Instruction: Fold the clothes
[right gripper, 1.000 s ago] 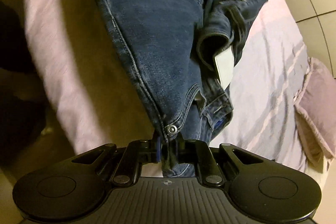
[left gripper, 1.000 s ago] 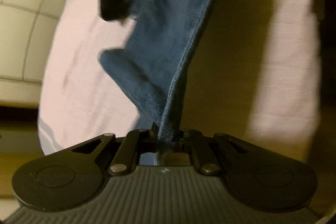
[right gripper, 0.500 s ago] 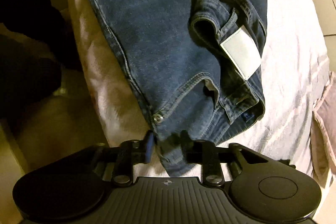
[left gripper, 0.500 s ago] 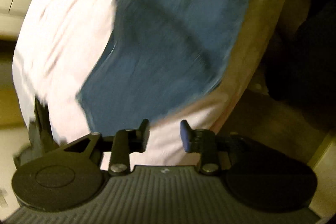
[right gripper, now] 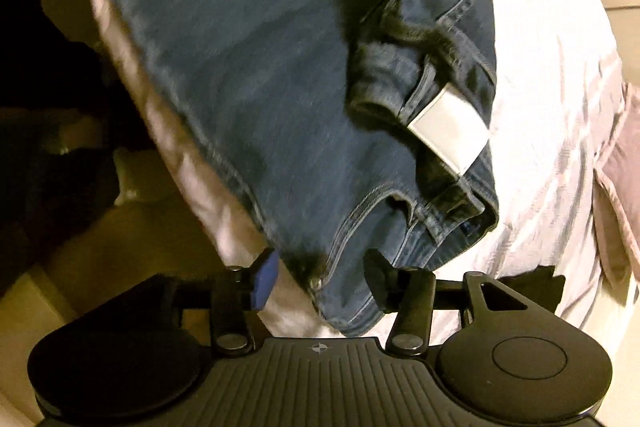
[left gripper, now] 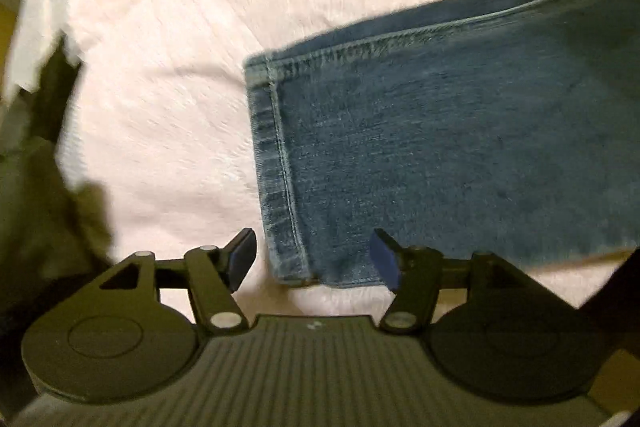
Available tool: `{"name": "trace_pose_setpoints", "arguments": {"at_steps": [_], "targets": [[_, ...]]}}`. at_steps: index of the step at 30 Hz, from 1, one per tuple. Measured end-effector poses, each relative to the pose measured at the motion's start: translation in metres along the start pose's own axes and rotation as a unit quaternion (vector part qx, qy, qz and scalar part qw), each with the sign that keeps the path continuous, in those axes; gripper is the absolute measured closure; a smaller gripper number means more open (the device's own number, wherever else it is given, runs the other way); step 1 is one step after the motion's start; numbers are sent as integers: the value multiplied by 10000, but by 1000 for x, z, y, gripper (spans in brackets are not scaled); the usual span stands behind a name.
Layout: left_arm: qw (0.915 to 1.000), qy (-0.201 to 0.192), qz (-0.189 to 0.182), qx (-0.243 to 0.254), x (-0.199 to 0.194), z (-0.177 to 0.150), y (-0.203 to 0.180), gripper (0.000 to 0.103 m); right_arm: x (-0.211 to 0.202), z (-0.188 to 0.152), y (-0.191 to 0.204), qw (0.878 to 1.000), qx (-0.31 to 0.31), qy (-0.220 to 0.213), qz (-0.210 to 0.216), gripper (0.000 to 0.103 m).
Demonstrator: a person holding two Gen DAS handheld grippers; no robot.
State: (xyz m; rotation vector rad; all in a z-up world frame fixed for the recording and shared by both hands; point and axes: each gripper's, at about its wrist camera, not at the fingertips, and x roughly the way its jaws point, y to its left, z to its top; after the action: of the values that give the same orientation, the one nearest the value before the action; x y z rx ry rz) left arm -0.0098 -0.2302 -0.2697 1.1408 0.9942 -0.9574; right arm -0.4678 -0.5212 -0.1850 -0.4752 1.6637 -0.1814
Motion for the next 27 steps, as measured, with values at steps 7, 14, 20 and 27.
{"name": "trace_pose_setpoints", "arguments": {"at_steps": [7,14,20,27], "targets": [[9969,-90,284,-732,-57,-36,25,89,-8,39,2,9999,45,-102,-49,51],[9809,967,405,-1639,-64,-97,23,87,-15,63,-5,9985,401,-370,102,50],[9839,835,718,-1409,-80,-81,34,81,-22,73,-25,9926,1033,-586,236,48],[9902,-247,1302,-432,-120,-10,37,67,-15,87,-54,9796,1702,-1065,99,19]]}}
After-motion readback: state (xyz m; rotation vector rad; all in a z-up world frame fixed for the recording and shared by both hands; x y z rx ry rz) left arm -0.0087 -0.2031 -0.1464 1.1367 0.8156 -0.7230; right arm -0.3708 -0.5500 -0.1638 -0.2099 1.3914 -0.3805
